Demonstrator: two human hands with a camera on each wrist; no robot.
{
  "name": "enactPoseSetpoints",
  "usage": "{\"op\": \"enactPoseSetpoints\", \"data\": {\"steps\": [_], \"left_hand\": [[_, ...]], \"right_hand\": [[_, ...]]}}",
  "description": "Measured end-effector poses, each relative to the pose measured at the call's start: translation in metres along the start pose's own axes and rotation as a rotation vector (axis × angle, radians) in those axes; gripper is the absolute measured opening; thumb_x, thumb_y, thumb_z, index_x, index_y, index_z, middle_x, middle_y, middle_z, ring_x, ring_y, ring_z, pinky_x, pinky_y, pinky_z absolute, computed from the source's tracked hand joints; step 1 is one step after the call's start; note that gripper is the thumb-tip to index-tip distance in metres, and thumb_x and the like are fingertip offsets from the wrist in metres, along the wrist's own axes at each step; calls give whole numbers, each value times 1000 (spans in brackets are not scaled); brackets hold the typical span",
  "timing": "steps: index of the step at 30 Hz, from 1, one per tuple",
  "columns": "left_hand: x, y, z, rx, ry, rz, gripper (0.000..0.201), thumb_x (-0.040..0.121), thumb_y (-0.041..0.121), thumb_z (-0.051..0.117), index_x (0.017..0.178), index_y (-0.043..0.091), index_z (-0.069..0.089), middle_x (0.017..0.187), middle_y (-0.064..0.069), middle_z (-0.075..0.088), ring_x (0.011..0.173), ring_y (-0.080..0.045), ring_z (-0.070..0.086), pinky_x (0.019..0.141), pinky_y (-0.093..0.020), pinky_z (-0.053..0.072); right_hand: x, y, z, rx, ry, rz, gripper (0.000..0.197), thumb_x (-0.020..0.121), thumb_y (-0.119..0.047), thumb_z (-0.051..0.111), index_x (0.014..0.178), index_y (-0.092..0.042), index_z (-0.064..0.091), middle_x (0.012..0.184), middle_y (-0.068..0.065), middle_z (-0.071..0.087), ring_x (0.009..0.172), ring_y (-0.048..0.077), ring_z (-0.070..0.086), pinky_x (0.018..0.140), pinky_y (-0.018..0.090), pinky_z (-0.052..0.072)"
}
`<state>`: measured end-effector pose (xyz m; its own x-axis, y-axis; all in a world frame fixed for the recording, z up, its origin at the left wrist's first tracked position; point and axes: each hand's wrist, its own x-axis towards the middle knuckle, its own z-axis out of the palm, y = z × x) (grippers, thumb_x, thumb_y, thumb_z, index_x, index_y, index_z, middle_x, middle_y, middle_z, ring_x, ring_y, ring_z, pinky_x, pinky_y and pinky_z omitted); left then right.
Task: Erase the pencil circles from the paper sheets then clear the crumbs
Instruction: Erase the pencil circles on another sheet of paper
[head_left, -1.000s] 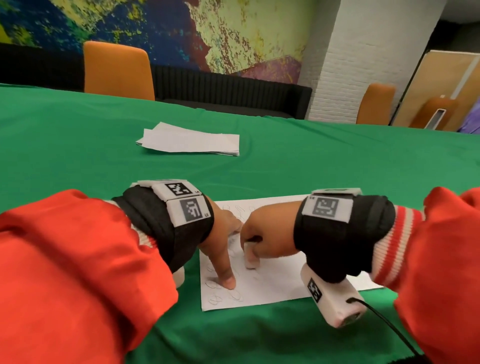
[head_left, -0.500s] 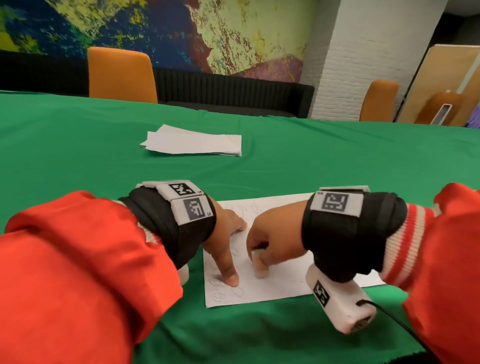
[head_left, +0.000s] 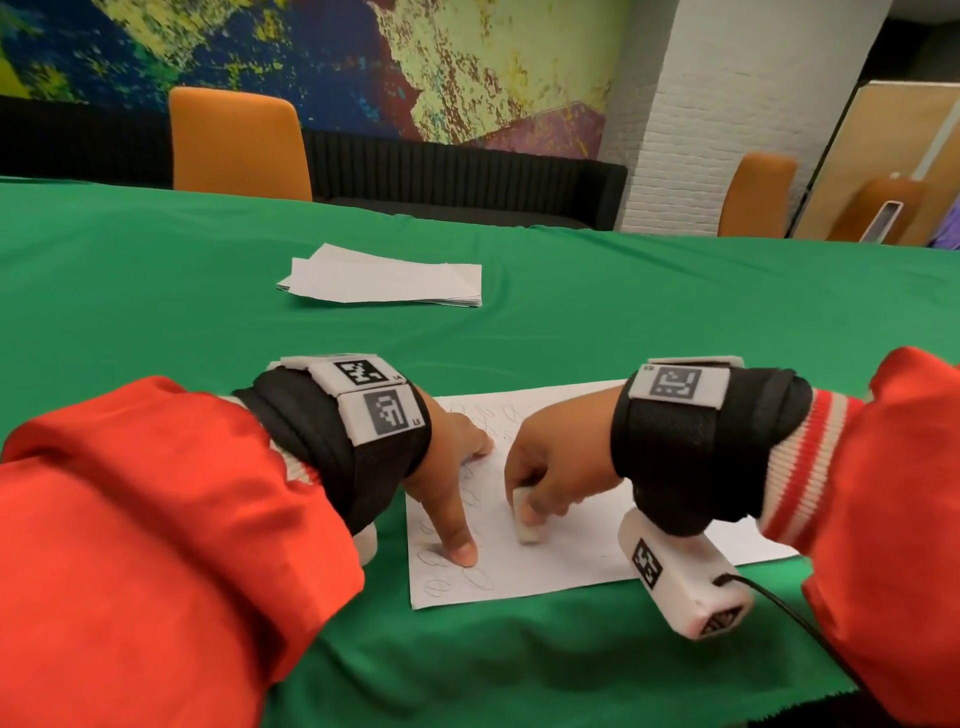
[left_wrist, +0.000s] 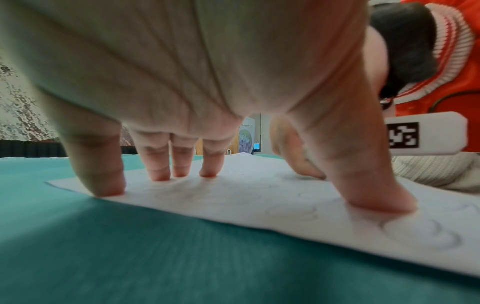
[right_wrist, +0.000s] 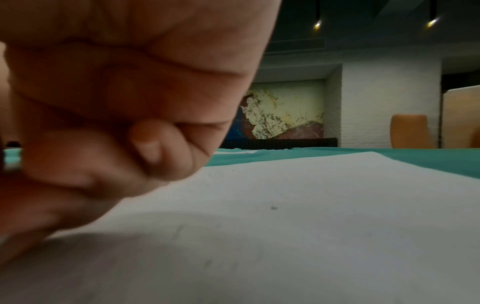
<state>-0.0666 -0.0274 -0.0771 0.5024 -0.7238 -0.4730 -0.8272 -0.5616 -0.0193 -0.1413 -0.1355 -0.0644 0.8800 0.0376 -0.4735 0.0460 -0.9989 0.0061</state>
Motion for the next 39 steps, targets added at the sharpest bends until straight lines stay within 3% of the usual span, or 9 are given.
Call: {"op": "enactPoseSetpoints", "data": {"steps": [3, 8, 13, 18, 22, 25, 31, 35, 39], "left_hand": [[0, -1, 1, -5, 8, 4, 91, 69, 53, 76, 143, 22, 31, 144, 5, 38, 127, -19, 43, 97, -26, 33], [0, -2, 0, -11, 8, 15, 88, 68, 53, 77, 139, 22, 33, 140, 4, 40, 125, -19, 44, 95, -26, 33], [-2, 0, 1, 18, 17, 11, 87, 70, 55, 75, 139, 21, 36, 139, 4, 44, 121, -20, 48, 84, -26, 34], [-1, -2, 0, -23, 6, 40, 89, 66, 54, 79, 140, 27, 36, 141, 3, 42, 126, -20, 44, 99, -30, 35], [-2, -1, 0, -3, 3, 29, 89, 68, 54, 77, 141, 26, 34, 142, 4, 41, 126, -20, 44, 98, -30, 36], [-3, 0, -1, 20, 10, 15, 84, 71, 55, 74, 138, 22, 37, 138, 3, 46, 120, -20, 49, 85, -26, 36], [-4, -1, -1, 15, 4, 27, 92, 69, 55, 76, 143, 23, 31, 144, 2, 39, 128, -21, 43, 98, -29, 34], [-2, -1, 1, 19, 13, 8, 86, 71, 55, 75, 139, 20, 35, 138, 3, 45, 121, -20, 48, 83, -25, 33], [-1, -2, 0, 20, 15, 6, 90, 70, 56, 75, 141, 23, 32, 141, 4, 42, 122, -19, 47, 84, -24, 31]], "right_hand": [[3, 2, -1, -19, 59, 28, 19, 89, -26, 56, 100, -16, 69, 68, -10, 57, 61, 5, 50, 58, 16, 39], [-1, -10, 1, -38, -52, -45, 23, 91, -29, 55, 107, -17, 67, 81, -7, 61, 67, 7, 52, 56, 13, 38], [9, -1, -9, -46, 48, 53, 19, 87, -30, 60, 99, -18, 68, 72, -9, 58, 66, 8, 51, 58, 17, 39], [2, -14, -1, -11, -60, -71, 18, 88, -30, 59, 102, -20, 67, 69, -10, 56, 57, 3, 47, 55, 17, 36], [5, -13, -5, -36, -50, -45, 23, 90, -30, 57, 107, -18, 67, 70, -10, 57, 58, 3, 48, 51, 14, 36], [10, -4, -10, -33, 26, 21, 24, 89, -31, 57, 106, -18, 68, 76, -9, 60, 58, 3, 49, 46, 12, 37], [4, -13, -2, 55, -116, -69, 20, 90, -30, 58, 105, -20, 66, 71, -11, 58, 63, 5, 52, 61, 15, 41], [11, 0, -9, -5, 12, 41, 22, 89, -30, 58, 105, -19, 68, 66, -11, 56, 56, 2, 49, 56, 14, 40], [4, 0, -5, -7, -8, 15, 22, 87, -33, 60, 104, -21, 68, 79, -8, 62, 68, 7, 53, 59, 16, 40]]}}
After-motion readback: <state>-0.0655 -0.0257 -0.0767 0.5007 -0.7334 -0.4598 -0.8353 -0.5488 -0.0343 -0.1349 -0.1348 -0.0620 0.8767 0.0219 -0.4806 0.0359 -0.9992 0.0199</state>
